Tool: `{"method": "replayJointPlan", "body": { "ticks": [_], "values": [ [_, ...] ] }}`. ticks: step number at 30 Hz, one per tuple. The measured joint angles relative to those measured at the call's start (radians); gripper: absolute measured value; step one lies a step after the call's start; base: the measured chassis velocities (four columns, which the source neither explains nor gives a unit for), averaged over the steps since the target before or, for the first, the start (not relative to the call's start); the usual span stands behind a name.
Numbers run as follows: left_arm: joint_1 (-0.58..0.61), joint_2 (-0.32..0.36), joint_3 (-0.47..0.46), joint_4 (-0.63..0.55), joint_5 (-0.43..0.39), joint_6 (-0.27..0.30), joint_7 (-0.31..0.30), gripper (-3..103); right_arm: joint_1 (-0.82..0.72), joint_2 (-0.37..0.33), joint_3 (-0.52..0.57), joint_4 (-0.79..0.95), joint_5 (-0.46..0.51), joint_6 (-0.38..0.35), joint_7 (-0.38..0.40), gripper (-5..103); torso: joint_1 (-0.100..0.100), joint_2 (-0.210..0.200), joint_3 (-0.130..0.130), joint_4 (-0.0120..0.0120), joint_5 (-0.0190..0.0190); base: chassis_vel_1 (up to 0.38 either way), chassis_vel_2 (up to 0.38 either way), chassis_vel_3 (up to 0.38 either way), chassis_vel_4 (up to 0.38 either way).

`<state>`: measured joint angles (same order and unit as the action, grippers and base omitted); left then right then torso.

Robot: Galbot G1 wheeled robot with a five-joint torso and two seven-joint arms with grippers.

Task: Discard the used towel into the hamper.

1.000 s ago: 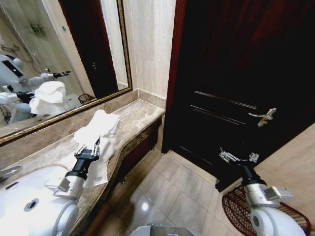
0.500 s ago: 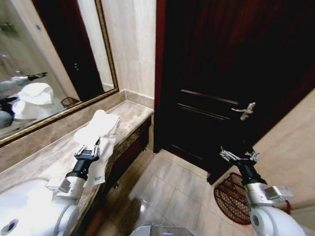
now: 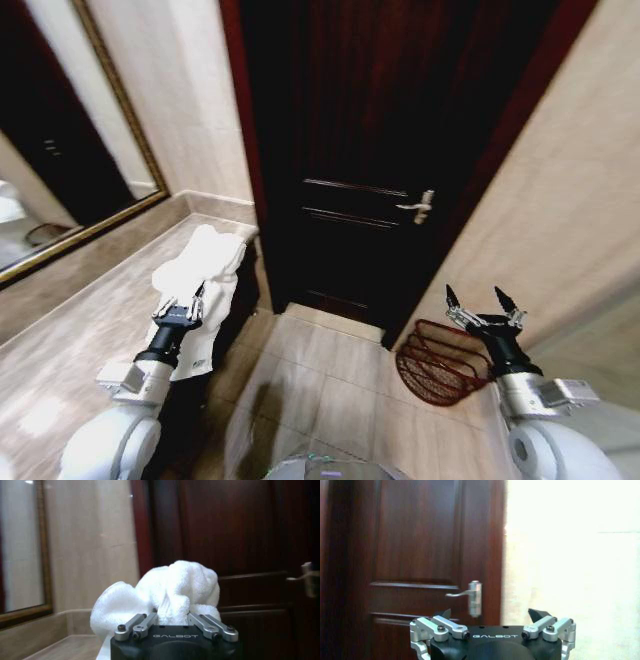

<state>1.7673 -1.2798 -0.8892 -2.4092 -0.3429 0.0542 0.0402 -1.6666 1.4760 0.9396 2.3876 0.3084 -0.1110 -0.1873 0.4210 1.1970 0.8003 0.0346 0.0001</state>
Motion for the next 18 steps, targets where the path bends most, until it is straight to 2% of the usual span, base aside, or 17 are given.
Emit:
{"method": "replayJointPlan", "body": {
  "ticks": [10,18],
  "values": [
    [0.001,0.0,-0.001,0.011,-0.003,-0.012,0.004,16,0.0,0.004,-0.008,0.006,-0.007,0.0,-0.001,100,0.0,0.0,0.0,0.0,0.0001,-0.219,-0.226,-0.037,-0.034],
    [0.005,-0.003,-0.001,0.036,-0.004,-0.031,0.014,16,0.007,0.006,-0.024,0.006,-0.014,0.004,0.015,100,-0.009,-0.019,-0.01,-0.0004,-0.0001,-0.11,-0.139,-0.111,-0.087]
  ]
}}
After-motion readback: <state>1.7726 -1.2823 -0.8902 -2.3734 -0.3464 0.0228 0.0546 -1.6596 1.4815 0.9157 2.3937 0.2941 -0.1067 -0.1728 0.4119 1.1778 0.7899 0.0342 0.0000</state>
